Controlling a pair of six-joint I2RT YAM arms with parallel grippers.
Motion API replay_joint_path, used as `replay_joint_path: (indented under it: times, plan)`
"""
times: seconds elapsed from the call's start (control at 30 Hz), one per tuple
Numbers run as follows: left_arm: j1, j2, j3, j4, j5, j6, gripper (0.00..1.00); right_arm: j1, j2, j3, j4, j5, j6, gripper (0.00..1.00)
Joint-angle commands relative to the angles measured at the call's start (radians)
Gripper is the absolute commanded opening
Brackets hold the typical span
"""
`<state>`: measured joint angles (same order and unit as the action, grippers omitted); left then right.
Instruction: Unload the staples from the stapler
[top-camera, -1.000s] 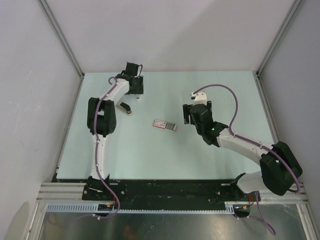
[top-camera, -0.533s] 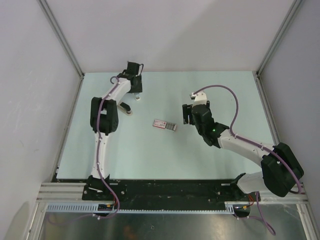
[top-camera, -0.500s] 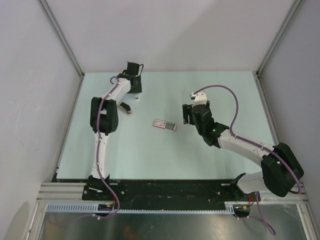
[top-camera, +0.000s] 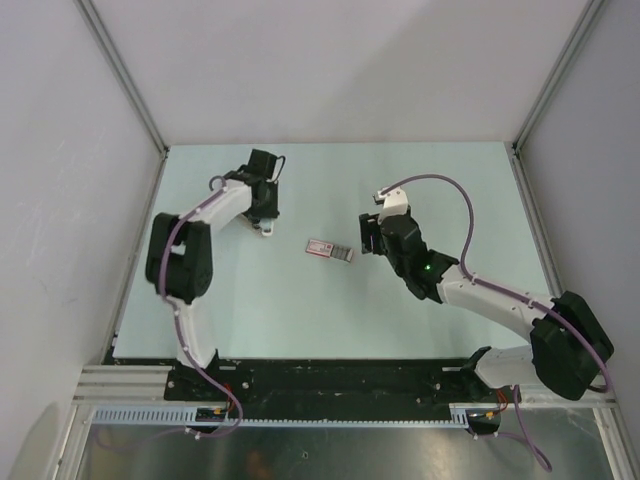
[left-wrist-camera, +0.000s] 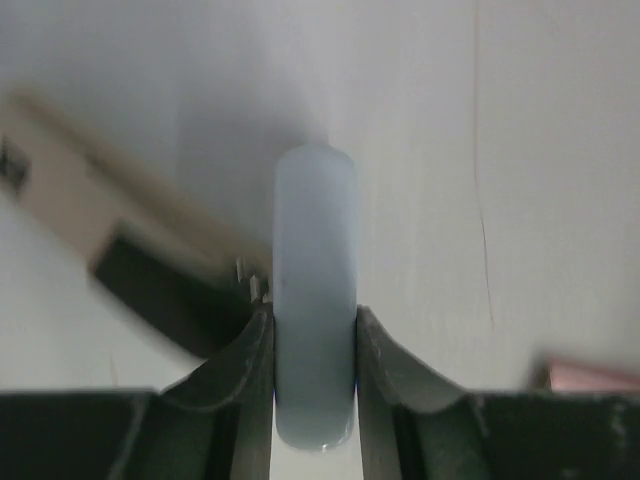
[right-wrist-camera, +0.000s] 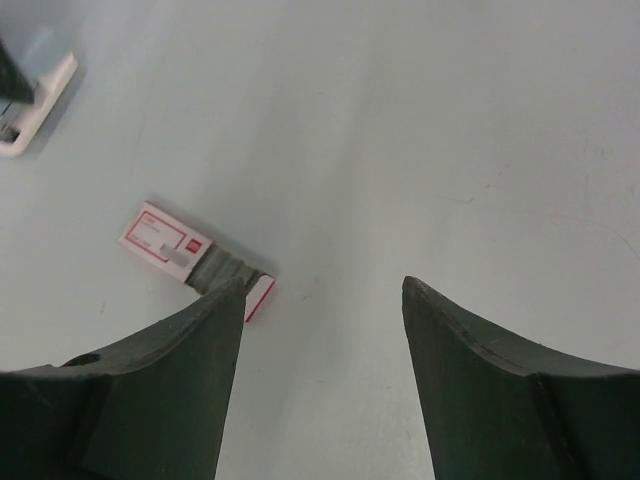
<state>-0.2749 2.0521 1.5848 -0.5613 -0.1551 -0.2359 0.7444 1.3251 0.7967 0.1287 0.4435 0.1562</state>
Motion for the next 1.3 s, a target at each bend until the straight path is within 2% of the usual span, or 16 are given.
replay_joint_path:
  times: [0.0,0.17,0.3,0.53,0.87,1.13,1.2,1.23,1.27]
  plan:
    - [-0.064,-0.343,-0.212,-0.036,0.027,0.008,0.04,0.045,-0.055,-0.001,0.018,0.014,-0.002,0.69]
    - [-0.140,-0.650,-0.485,-0.022,0.033,0.033,0.07,0.104,-0.085,-0.001,-0.027,0.057,0.011,0.69]
    - [-0.174,-0.771,-0.603,-0.012,0.015,0.067,0.10,0.145,-0.099,-0.002,-0.046,0.076,0.024,0.69]
    - [-0.130,-0.764,-0.683,0.018,-0.032,0.055,0.12,0.214,-0.074,-0.002,-0.025,0.096,0.028,0.69]
    - [-0.094,-0.735,-0.822,0.117,0.075,0.007,0.24,0.225,-0.001,-0.001,0.025,0.084,0.027,0.70]
    - [-0.080,-0.621,-0.805,0.123,0.146,0.017,0.29,0.223,0.101,0.041,0.072,0.040,0.062,0.70]
    - [-0.075,-0.605,-0.798,0.123,0.181,0.021,0.35,0.228,0.129,0.065,0.056,0.038,0.085,0.70]
    - [-0.074,-0.605,-0.796,0.123,0.199,0.022,0.44,0.233,0.142,0.078,0.047,0.040,0.095,0.71]
    - [-0.073,-0.609,-0.793,0.122,0.219,0.024,0.59,0.241,0.156,0.093,0.037,0.047,0.105,0.72]
